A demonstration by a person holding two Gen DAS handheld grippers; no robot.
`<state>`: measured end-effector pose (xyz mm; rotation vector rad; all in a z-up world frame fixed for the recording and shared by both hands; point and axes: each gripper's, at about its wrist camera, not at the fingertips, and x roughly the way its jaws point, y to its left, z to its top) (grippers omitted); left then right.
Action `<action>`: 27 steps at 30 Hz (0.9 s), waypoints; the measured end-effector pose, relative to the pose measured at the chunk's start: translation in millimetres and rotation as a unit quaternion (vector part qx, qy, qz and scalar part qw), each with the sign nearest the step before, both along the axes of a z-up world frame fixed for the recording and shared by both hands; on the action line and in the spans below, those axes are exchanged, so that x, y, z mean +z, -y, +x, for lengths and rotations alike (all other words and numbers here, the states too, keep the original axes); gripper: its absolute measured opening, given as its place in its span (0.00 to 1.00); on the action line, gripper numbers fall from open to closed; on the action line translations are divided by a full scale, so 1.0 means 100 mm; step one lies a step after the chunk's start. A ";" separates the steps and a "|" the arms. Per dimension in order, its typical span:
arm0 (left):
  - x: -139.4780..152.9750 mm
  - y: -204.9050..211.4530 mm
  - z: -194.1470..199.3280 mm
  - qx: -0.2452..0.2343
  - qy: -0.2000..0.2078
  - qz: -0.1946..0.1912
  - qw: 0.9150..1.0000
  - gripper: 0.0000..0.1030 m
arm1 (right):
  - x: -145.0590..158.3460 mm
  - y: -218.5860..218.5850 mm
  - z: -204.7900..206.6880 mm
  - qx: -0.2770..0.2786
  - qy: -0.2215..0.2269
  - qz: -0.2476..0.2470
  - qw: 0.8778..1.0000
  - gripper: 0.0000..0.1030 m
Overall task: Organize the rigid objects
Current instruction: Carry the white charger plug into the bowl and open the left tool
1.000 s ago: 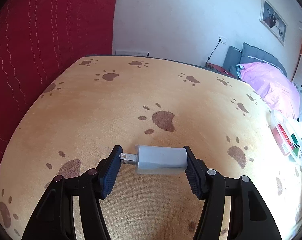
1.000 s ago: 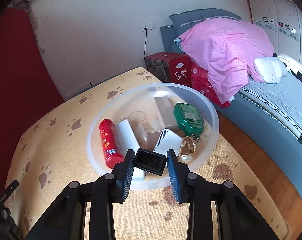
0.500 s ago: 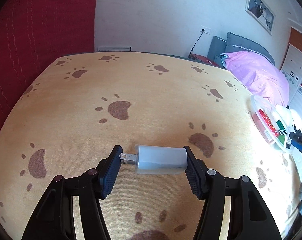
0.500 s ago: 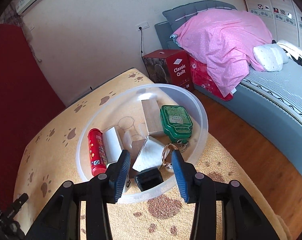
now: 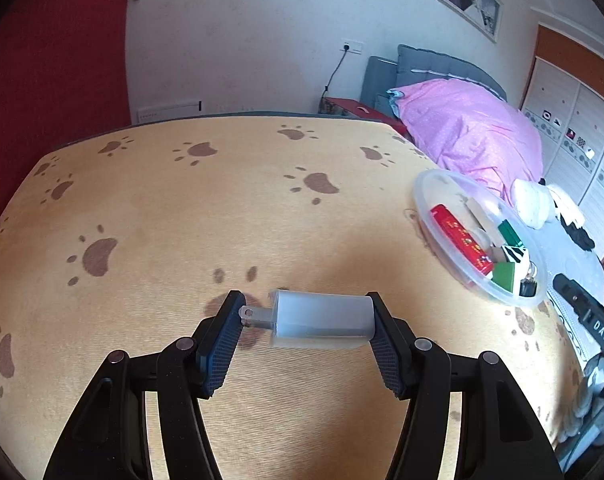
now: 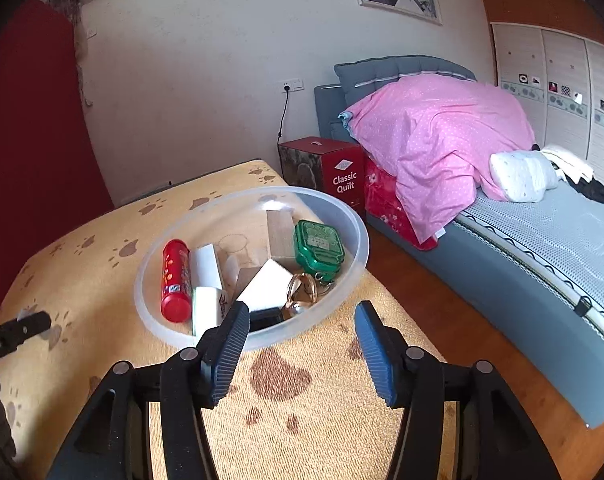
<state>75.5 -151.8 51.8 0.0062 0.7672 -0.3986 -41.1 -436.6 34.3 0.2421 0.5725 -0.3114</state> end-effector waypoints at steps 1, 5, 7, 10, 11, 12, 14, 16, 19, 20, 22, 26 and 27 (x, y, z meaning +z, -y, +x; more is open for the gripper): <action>0.02 0.10 -0.01 -0.007 0.001 0.002 1.000 0.59 | -0.02 -0.02 -0.01 0.008 -0.004 -0.001 1.000 0.57; 0.08 0.46 -0.01 -0.034 0.004 0.005 0.999 0.59 | -0.06 0.04 -0.03 0.024 -0.008 0.021 0.999 0.59; 0.10 0.63 -0.01 -0.048 0.006 0.007 0.999 0.59 | -0.07 0.11 -0.05 0.021 -0.008 0.036 0.999 0.59; 0.14 0.88 -0.02 -0.068 0.011 0.007 0.998 0.59 | -0.11 0.21 -0.04 0.017 -0.014 0.057 0.998 0.59; 0.15 0.95 -0.02 -0.073 0.013 0.008 0.997 0.59 | -0.12 0.23 -0.04 0.015 -0.016 0.061 0.998 0.59; 0.16 1.02 -0.01 -0.078 0.013 0.007 0.997 0.59 | -0.13 0.23 -0.03 0.013 -0.018 0.064 0.998 0.59; 0.17 1.15 0.01 -0.086 0.011 0.005 0.996 0.59 | -0.14 0.25 -0.03 0.011 -0.020 0.068 0.997 0.59; 0.18 1.26 0.04 -0.093 0.009 0.002 0.996 0.59 | -0.16 0.26 -0.03 0.010 -0.022 0.072 0.997 0.59; 0.18 1.40 0.06 -0.102 0.007 -0.001 0.995 0.59 | -0.19 0.30 -0.02 0.008 -0.027 0.081 0.996 0.59; 0.17 1.45 0.08 -0.105 0.004 -0.003 0.994 0.59 | -0.19 0.31 -0.02 0.007 -0.029 0.084 0.996 0.59; 0.16 1.53 0.12 -0.110 -0.002 -0.006 0.994 0.60 | -0.20 0.32 -0.01 0.007 -0.030 0.087 0.996 0.59; 0.14 1.71 0.16 -0.121 -0.004 -0.006 0.993 0.59 | -0.21 0.31 0.00 0.011 -0.034 0.088 0.995 0.59; 0.14 1.76 0.17 -0.124 -0.004 -0.005 0.992 0.59 | -0.22 0.31 0.00 0.012 -0.035 0.089 0.995 0.59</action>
